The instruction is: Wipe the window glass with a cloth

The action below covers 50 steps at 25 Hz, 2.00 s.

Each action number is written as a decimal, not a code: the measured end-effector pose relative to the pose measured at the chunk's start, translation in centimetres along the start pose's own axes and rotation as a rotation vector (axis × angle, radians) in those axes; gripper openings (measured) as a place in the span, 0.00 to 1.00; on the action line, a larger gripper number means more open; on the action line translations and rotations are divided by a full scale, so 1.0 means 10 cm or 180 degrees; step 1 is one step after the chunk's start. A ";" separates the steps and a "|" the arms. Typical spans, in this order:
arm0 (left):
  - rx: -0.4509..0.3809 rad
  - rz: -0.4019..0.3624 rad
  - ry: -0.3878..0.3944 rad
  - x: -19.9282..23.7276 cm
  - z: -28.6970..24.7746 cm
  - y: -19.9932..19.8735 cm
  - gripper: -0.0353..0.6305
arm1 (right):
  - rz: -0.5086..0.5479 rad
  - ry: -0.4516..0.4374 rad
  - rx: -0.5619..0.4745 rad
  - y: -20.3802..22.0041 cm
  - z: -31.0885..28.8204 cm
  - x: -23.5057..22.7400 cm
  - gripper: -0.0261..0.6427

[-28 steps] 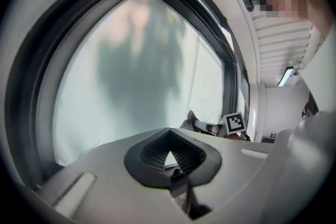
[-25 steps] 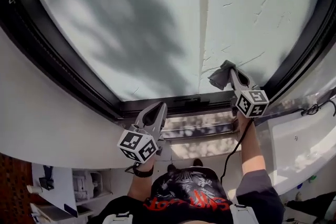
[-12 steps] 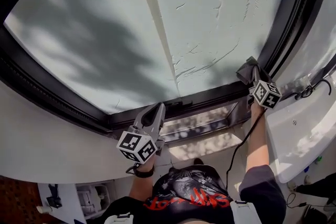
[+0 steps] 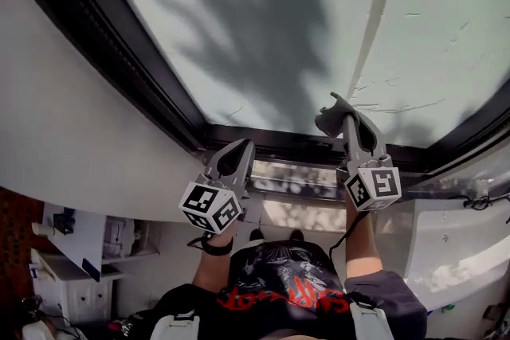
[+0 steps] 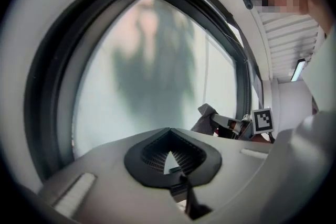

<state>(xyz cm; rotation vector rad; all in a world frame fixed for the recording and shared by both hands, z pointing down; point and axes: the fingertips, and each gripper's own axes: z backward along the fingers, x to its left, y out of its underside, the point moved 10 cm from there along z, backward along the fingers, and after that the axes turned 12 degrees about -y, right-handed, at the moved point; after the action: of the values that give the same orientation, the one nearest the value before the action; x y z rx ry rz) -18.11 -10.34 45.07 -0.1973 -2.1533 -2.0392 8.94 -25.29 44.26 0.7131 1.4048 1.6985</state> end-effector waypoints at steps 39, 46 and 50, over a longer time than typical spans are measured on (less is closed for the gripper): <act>0.0216 0.0092 0.0809 -0.52 -0.60 0.25 0.06 | 0.0259 0.2045 0.0631 0.73 1.14 -1.35 0.07; 0.0212 0.0161 0.0909 -0.70 -0.60 0.29 0.06 | 0.0124 0.3050 0.0612 0.64 1.96 -2.27 0.07; 0.0272 0.0105 0.0794 -0.67 -0.55 0.34 0.06 | -0.0157 0.2962 0.0241 0.65 1.84 -1.99 0.07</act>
<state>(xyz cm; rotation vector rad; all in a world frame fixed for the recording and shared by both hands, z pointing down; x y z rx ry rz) -10.72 -15.48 47.28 0.0316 -2.0627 -1.8395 32.97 -33.07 55.98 -0.1408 2.0725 2.0411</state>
